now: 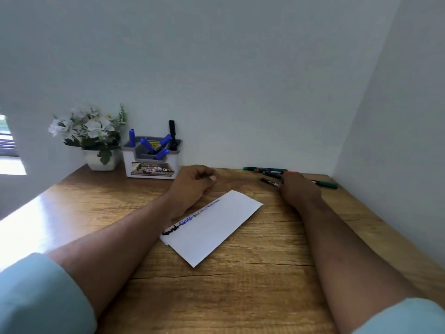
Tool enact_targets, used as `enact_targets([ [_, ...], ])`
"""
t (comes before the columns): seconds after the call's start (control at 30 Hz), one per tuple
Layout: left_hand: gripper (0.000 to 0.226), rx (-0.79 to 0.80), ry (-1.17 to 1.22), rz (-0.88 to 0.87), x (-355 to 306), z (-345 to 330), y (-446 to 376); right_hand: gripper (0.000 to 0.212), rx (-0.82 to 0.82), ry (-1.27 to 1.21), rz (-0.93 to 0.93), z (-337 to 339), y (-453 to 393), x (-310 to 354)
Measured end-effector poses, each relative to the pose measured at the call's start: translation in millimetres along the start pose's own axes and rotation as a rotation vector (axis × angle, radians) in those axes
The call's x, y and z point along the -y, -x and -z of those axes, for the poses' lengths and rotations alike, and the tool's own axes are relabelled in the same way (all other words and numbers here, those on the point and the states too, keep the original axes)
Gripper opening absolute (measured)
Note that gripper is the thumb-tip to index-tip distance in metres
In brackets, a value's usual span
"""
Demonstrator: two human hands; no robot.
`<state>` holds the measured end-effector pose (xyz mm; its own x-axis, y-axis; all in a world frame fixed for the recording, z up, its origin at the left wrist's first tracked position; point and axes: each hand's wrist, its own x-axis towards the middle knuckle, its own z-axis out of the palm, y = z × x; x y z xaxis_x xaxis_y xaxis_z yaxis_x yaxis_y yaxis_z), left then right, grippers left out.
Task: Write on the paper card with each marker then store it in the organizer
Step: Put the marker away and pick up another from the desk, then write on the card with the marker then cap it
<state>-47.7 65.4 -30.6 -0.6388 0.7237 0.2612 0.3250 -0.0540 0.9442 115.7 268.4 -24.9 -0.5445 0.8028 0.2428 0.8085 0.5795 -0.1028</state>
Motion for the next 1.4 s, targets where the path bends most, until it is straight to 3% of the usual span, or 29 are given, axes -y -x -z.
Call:
enact_targets([
  [0.07,0.012,0.008,-0.010,-0.010,0.4,2.9,1.5,0.020,-0.075,-0.151,0.157,11.8,5.7,13.6],
  [0.13,0.012,0.017,-0.012,-0.039,-0.2,4.7,3.9,0.012,-0.112,-0.670,0.267,25.7,18.0,39.0],
  [0.23,0.030,0.064,-0.016,-0.099,-4.2,6.1,10.0,0.013,0.172,-1.458,0.280,43.4,40.3,83.0],
  [0.3,0.029,0.089,-0.099,-0.173,-5.5,4.0,14.5,0.021,0.280,-1.631,0.244,45.2,48.6,99.6],
  [0.43,0.019,0.008,-0.190,-0.231,-3.6,5.8,14.7,0.040,0.277,-1.541,0.183,37.0,50.1,106.3],
  [0.57,0.019,0.092,-0.191,-0.206,-1.4,6.5,9.7,0.059,0.252,-1.256,0.137,31.1,46.4,101.2],
  [0.63,0.019,0.081,-0.230,-0.233,1.0,4.6,6.9,0.055,0.276,-1.294,0.195,26.0,45.7,99.5],
  [0.77,0.015,0.115,-0.246,-0.271,2.7,9.0,-1.2,0.033,0.485,-1.471,0.219,19.8,39.3,98.5],
  [0.9,0.011,0.213,-0.266,-0.245,-0.6,17.0,-10.0,0.030,0.666,-1.477,0.212,19.1,29.7,95.2],
  [1.03,0.014,0.300,-0.248,-0.186,-1.3,30.8,-17.0,0.030,0.739,-1.477,0.193,22.4,23.3,81.0],
  [1.13,0.013,0.291,-0.207,-0.124,8.0,47.6,-21.9,0.041,0.571,-1.568,0.098,20.0,14.2,65.9],
  [1.2,0.019,0.295,-0.194,-0.114,10.6,48.2,-21.2,0.034,0.425,-1.614,0.069,13.4,10.0,60.7],
  [1.3,0.022,0.356,-0.322,-0.135,9.6,37.8,-18.4,0.011,0.395,-1.625,0.114,0.1,11.2,64.1],
  [1.4,0.017,0.424,-0.358,-0.104,10.2,30.6,-16.6,0.016,0.410,-1.525,0.160,-10.3,13.6,68.5],
])
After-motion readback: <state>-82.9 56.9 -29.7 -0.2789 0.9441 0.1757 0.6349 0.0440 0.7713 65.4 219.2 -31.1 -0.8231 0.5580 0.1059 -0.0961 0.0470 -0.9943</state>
